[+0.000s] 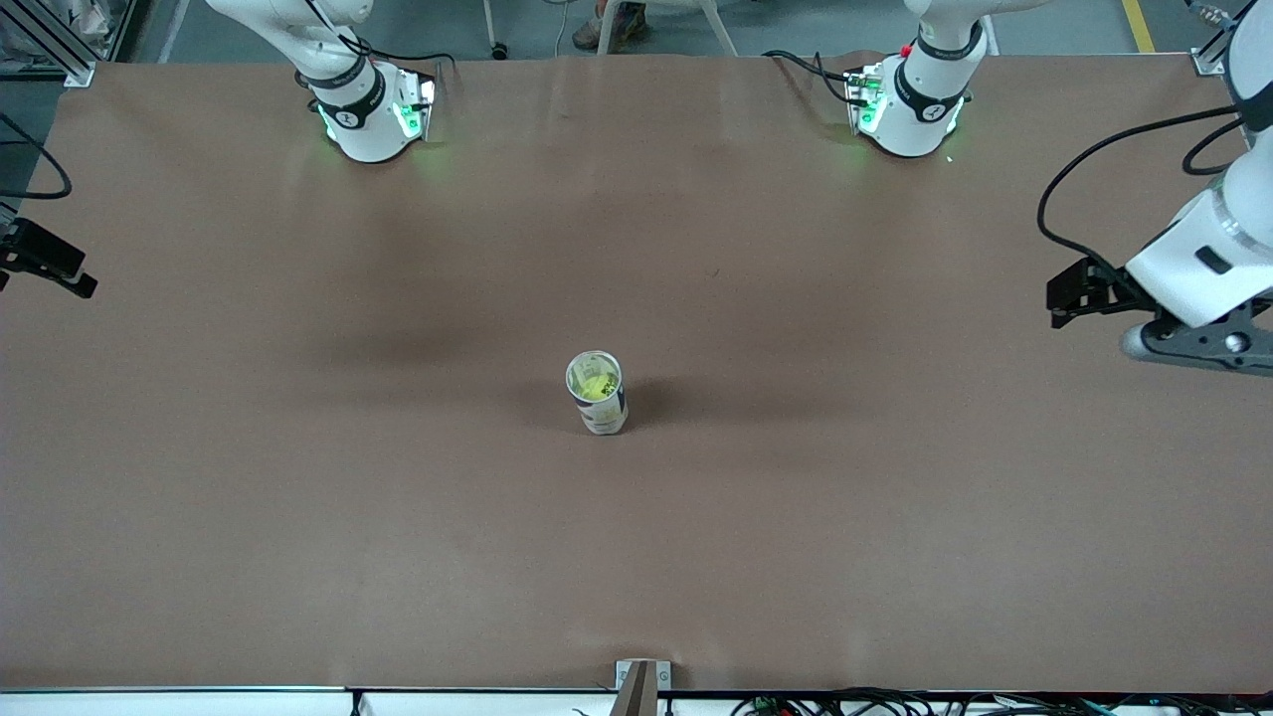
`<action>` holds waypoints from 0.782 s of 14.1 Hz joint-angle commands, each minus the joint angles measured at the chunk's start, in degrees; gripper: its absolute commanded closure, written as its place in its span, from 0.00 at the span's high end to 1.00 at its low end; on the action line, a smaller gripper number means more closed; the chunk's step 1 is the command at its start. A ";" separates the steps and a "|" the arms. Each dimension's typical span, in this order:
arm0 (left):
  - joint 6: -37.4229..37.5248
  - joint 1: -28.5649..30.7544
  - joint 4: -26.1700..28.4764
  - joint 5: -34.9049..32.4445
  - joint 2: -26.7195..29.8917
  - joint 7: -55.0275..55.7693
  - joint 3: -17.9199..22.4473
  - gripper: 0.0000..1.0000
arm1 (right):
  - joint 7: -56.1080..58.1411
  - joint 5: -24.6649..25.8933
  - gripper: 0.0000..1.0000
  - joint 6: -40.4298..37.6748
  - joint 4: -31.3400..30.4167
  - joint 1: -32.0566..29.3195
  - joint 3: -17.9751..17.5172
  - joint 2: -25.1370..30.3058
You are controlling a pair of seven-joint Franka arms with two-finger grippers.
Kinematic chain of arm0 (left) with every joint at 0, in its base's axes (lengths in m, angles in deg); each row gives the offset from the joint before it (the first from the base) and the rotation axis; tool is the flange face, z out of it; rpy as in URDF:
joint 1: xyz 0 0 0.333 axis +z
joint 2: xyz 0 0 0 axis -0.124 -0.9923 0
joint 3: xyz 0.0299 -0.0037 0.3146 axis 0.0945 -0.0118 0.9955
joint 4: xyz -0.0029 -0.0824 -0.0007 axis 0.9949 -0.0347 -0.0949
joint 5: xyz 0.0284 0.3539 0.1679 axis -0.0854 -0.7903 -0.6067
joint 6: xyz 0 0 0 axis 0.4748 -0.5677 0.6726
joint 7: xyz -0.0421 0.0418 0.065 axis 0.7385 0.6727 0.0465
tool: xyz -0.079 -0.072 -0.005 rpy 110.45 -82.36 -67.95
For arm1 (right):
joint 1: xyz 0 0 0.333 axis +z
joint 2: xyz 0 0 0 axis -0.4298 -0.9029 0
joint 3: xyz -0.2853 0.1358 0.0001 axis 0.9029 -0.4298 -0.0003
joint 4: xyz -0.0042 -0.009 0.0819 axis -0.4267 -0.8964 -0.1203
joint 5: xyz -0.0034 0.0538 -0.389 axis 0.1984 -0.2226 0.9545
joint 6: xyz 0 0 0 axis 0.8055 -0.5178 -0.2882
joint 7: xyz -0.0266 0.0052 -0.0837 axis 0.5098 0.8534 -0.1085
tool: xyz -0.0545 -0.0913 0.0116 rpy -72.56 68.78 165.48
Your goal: Insert tennis ball vertically with right arm
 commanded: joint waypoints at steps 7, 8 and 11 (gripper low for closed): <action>-3.52 -10.82 20.26 8.60 18.78 5.15 15.82 1.00 | 0.17 1.25 1.00 0.90 -4.13 0.68 0.27 4.06; -3.52 -10.91 20.61 8.60 19.31 6.73 15.73 1.00 | 0.17 1.16 1.00 1.07 -4.13 0.42 0.35 4.06; -3.25 -10.82 20.71 9.82 19.32 7.10 15.29 1.00 | 0.25 1.16 1.00 1.69 -4.13 0.51 0.36 4.06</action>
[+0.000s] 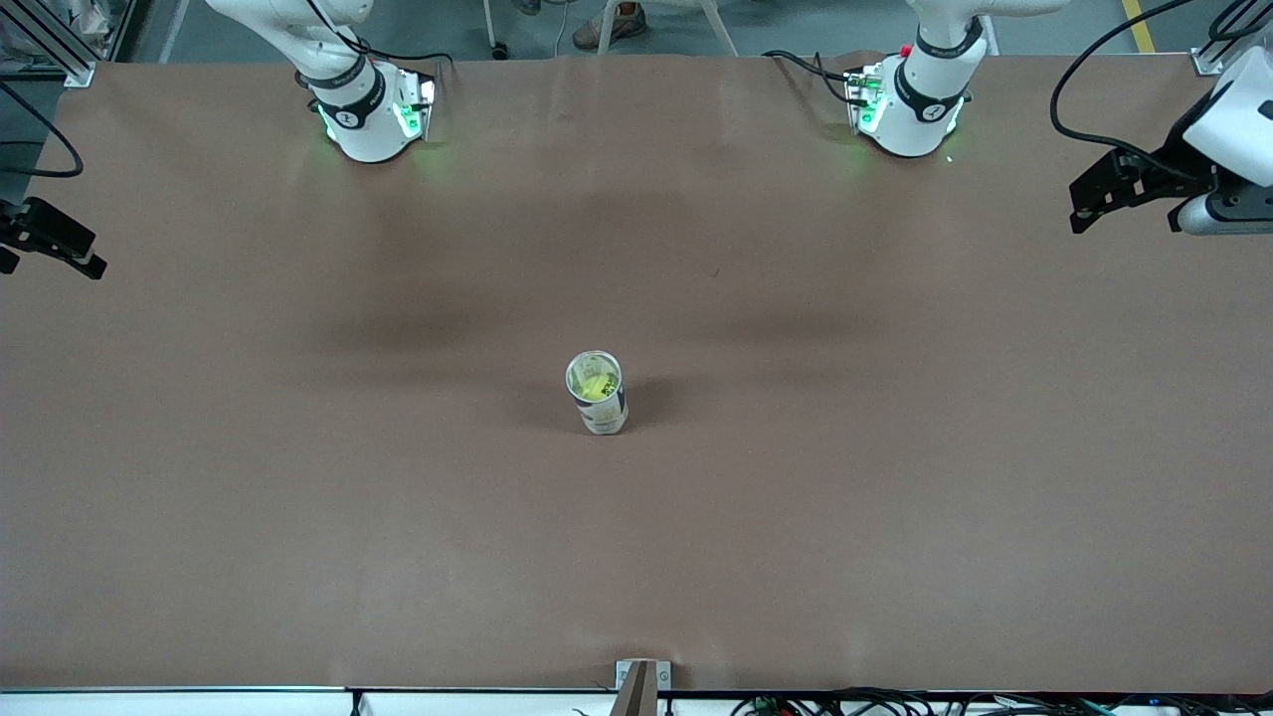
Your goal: Insert tennis ball vertically with right arm
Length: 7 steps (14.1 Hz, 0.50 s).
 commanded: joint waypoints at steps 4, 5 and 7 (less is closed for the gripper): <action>-1.65 -0.45 1.58 2.76 0.09 0.79 0.19 1.00 | 0.28 1.06 1.00 0.95 -1.37 0.56 0.12 1.51; -1.48 -0.45 1.58 2.85 -0.17 -0.17 0.11 1.00 | 0.28 1.14 1.00 0.95 -1.20 0.65 0.12 1.51; -1.30 -0.37 1.50 2.94 -0.17 -0.26 0.02 1.00 | 0.11 1.06 1.00 1.21 -1.02 0.74 0.04 1.51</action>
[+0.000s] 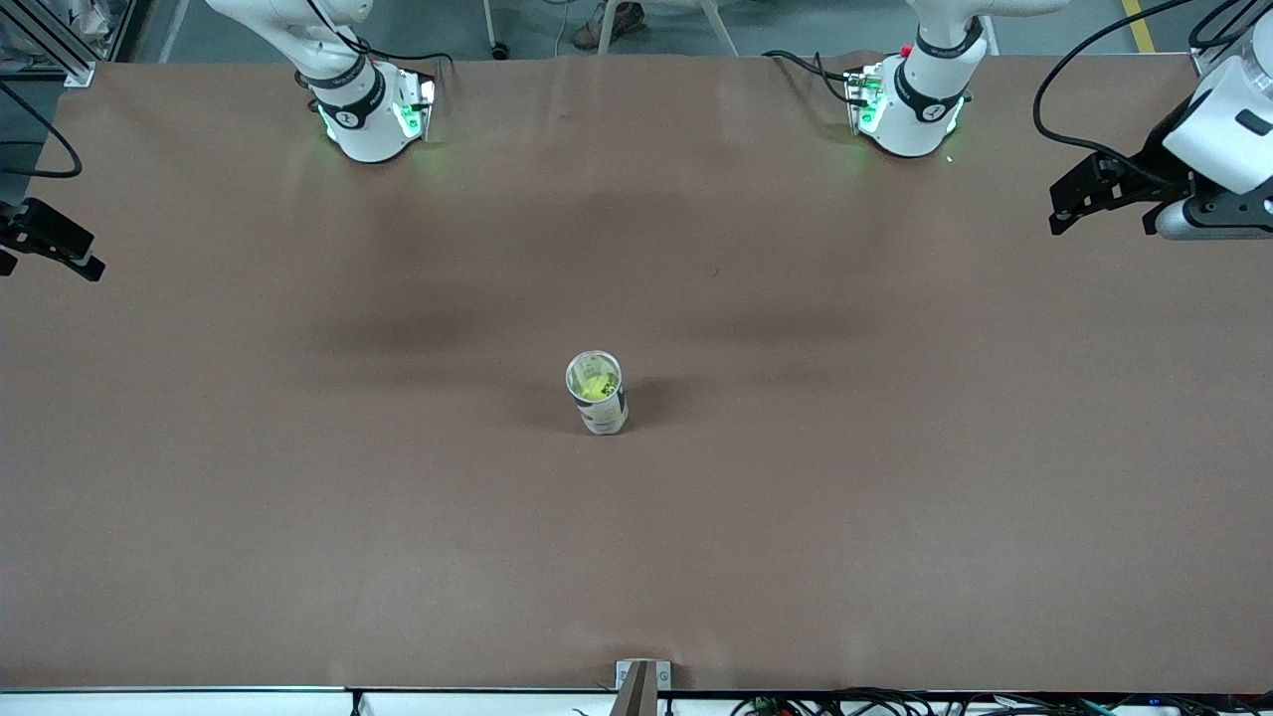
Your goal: Insert tennis ball vertically with right arm
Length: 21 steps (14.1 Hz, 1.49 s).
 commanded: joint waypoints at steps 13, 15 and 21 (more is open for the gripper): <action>0.56 0.23 -0.10 -0.35 0.86 -0.45 0.20 1.00 | -0.34 0.62 1.00 0.54 -0.69 0.82 0.03 1.21; 0.56 0.32 -1.42 -0.35 0.16 -0.53 0.20 1.00 | -0.25 0.53 1.00 0.55 -0.69 0.73 0.03 1.21; 0.56 0.23 -3.09 -2.36 -0.37 -0.54 0.37 1.00 | 0.10 0.53 1.00 0.37 -0.69 0.73 0.03 0.95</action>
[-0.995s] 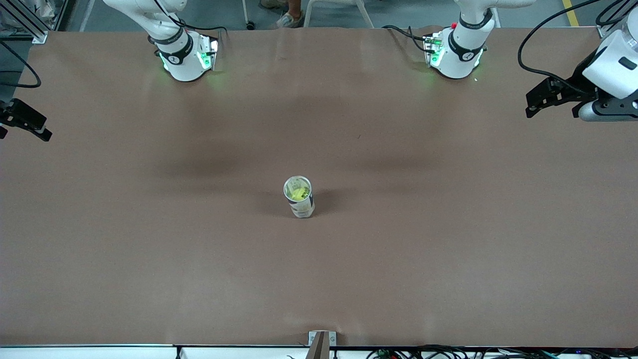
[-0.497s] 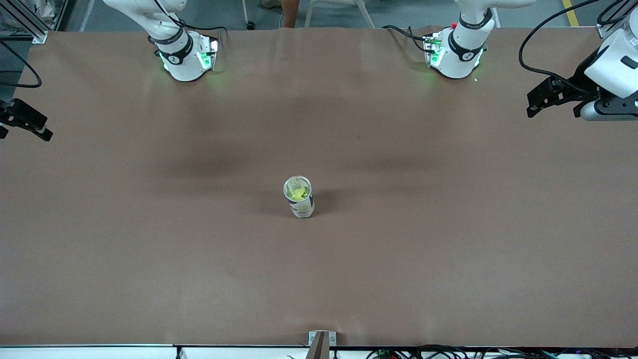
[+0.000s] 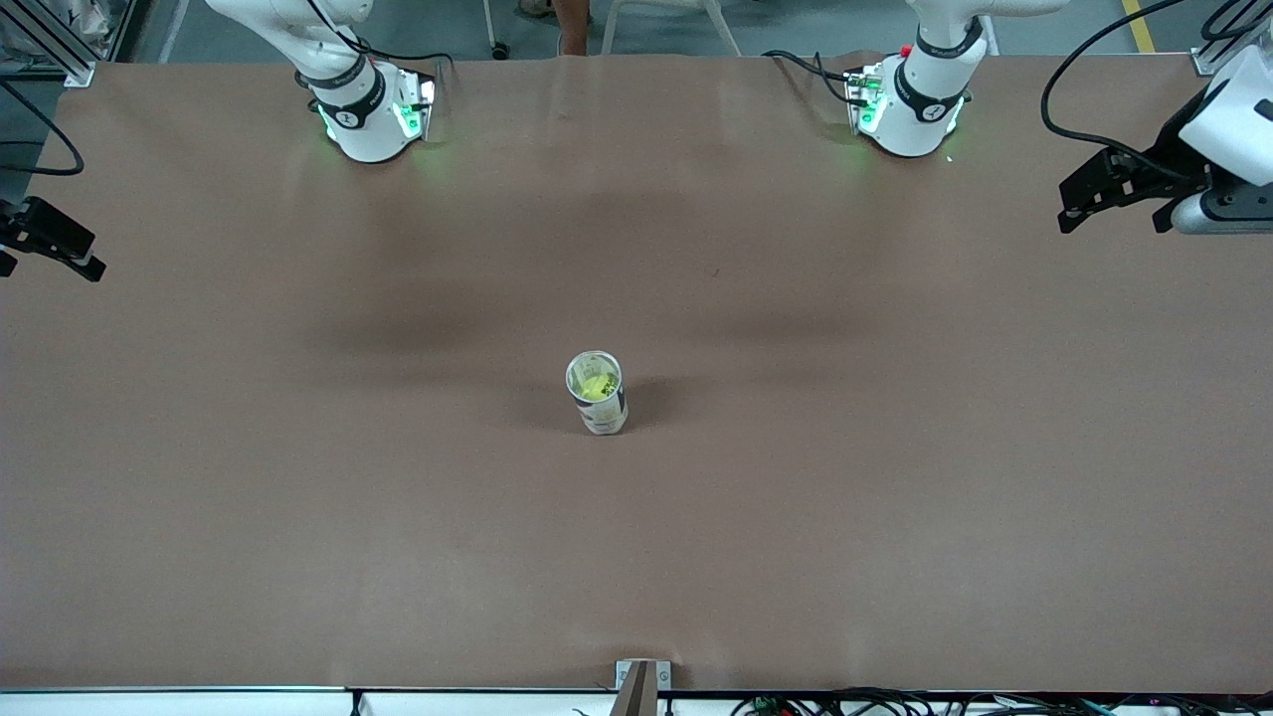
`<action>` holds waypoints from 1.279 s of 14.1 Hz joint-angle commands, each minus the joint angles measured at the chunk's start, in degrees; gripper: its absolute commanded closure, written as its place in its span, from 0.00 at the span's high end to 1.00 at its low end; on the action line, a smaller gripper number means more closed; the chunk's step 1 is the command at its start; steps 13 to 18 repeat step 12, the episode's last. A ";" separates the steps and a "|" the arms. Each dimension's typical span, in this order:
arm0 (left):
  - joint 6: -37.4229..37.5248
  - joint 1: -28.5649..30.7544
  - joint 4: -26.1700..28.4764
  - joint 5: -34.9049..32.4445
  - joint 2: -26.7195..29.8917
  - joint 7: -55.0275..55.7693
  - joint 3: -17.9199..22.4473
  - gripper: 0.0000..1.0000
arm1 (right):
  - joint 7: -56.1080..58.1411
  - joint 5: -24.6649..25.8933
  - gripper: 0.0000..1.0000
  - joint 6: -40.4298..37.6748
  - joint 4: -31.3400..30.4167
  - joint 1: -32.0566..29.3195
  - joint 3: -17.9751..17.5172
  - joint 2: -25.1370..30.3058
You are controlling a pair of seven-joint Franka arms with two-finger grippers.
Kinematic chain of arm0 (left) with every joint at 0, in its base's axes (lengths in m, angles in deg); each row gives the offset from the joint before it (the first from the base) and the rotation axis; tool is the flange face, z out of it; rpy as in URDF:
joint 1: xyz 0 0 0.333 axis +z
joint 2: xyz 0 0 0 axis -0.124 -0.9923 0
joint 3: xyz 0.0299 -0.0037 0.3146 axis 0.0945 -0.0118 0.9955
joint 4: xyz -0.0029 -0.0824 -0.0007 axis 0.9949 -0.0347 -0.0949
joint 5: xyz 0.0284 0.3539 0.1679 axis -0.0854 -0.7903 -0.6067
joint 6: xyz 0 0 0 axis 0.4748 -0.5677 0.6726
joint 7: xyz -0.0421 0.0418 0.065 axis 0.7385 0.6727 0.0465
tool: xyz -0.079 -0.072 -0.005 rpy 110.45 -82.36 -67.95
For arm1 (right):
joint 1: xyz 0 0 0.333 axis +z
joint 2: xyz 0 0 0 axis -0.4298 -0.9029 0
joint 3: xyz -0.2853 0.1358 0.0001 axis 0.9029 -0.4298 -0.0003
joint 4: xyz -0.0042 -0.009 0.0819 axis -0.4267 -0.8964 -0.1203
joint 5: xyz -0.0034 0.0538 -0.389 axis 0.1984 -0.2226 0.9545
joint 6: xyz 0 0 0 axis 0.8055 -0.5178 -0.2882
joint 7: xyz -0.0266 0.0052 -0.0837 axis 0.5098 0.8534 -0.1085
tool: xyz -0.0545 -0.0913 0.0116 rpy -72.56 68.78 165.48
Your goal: Insert tennis ball vertically with right arm
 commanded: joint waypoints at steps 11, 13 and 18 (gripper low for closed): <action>-1.87 0.20 -2.91 0.90 -2.42 -0.59 0.20 1.00 | 0.20 0.97 1.00 0.35 -0.36 0.53 0.08 0.79; -1.88 0.20 -2.91 1.16 -2.42 -0.51 0.20 1.00 | 0.20 1.06 1.00 0.35 -0.36 0.53 0.08 0.70; -1.88 0.20 -2.91 1.16 -2.42 -0.51 0.20 1.00 | 0.20 1.06 1.00 0.35 -0.36 0.53 0.08 0.70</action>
